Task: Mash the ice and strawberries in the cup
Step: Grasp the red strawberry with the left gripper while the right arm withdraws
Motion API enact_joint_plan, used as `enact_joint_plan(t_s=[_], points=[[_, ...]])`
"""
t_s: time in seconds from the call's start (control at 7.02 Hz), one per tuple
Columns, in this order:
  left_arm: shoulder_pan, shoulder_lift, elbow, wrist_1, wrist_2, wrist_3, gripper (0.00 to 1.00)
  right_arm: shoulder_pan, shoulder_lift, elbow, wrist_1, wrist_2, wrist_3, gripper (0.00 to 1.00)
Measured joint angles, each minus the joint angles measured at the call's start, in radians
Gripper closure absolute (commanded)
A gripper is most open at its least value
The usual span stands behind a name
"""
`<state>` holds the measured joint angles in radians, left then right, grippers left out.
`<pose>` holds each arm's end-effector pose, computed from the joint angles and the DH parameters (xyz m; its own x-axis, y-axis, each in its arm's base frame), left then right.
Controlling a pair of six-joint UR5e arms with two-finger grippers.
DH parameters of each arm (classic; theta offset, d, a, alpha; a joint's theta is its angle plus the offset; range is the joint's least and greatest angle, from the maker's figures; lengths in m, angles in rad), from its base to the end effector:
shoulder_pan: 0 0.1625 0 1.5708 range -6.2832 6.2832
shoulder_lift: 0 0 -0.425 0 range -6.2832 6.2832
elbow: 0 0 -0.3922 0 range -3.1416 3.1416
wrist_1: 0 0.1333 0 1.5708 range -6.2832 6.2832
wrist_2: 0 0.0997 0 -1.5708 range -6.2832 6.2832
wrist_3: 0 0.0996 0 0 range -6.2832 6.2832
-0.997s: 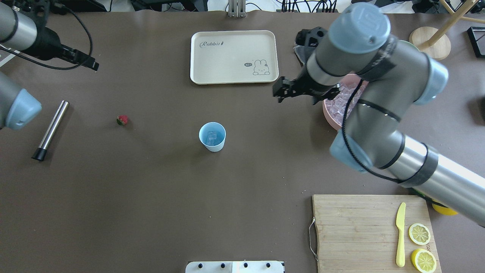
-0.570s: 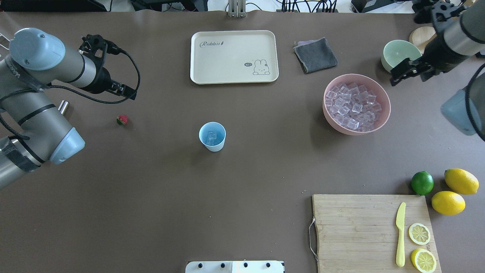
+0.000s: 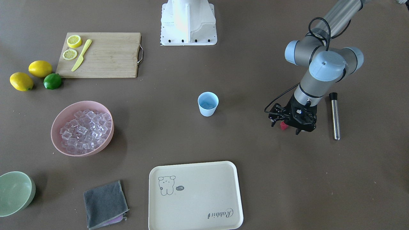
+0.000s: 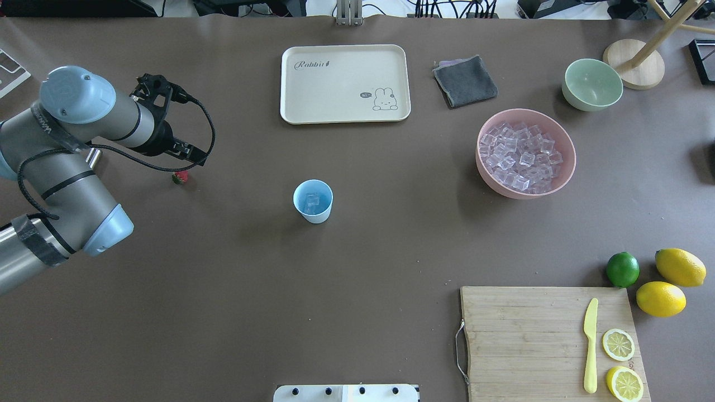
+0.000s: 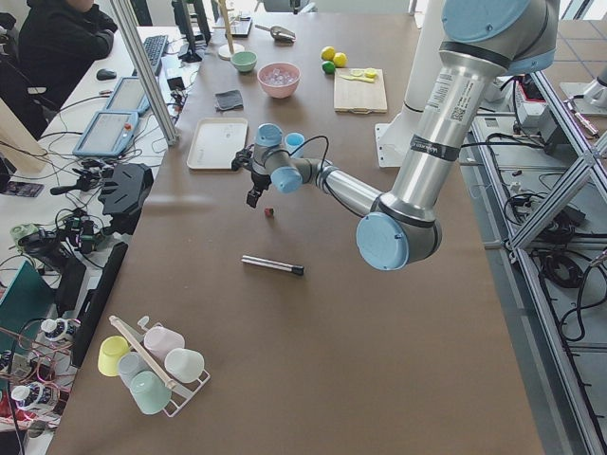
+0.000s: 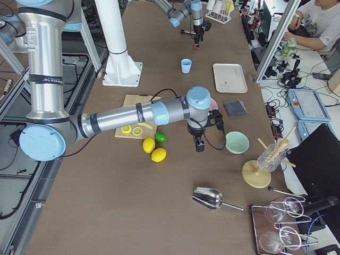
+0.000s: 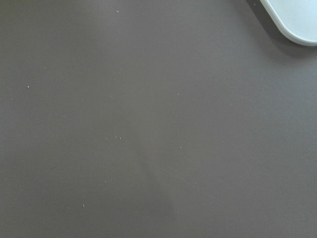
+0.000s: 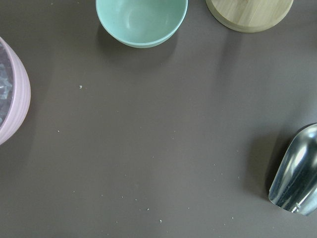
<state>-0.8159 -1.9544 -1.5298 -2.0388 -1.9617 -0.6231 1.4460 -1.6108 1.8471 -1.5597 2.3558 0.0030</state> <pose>0.3855 -0.5489 0.4161 0.6687 0.3849 -0.6361 -0.1009 0.8946 0.4353 0.0029 -0.4823 0.5392 0.6807 -0.2569 0.6860 0.1186 0.9628 0.2428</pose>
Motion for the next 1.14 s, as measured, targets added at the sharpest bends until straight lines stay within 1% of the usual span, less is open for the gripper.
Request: enact_joint_plan(t_s=[0.28, 0.43, 0.71, 0.85, 1.0, 1.14], points=[[0.002, 0.002, 0.018, -0.003, -0.002, 0.007, 0.03, 0.016, -0.045, 0.016, 0.003, 0.001, -0.052, 0.03], [0.006, 0.003, 0.023, -0.002, -0.001, 0.001, 0.05, 0.022, -0.055, 0.018, 0.004, 0.002, -0.076, 0.03], [0.010, 0.013, 0.029, 0.000, 0.001, -0.003, 0.18, 0.025, -0.059, 0.019, 0.004, -0.003, -0.090, 0.04], [0.012, 0.023, 0.027, 0.000, 0.000, -0.004, 0.40, 0.025, -0.059, 0.020, 0.005, -0.005, -0.091, 0.04], [0.014, 0.031, 0.025, -0.001, 0.001, -0.005, 0.48, 0.025, -0.059, 0.020, 0.007, -0.006, -0.091, 0.04], [0.014, 0.039, 0.021, -0.003, 0.001, -0.007, 0.99, 0.025, -0.058, 0.023, 0.016, -0.003, -0.088, 0.04]])
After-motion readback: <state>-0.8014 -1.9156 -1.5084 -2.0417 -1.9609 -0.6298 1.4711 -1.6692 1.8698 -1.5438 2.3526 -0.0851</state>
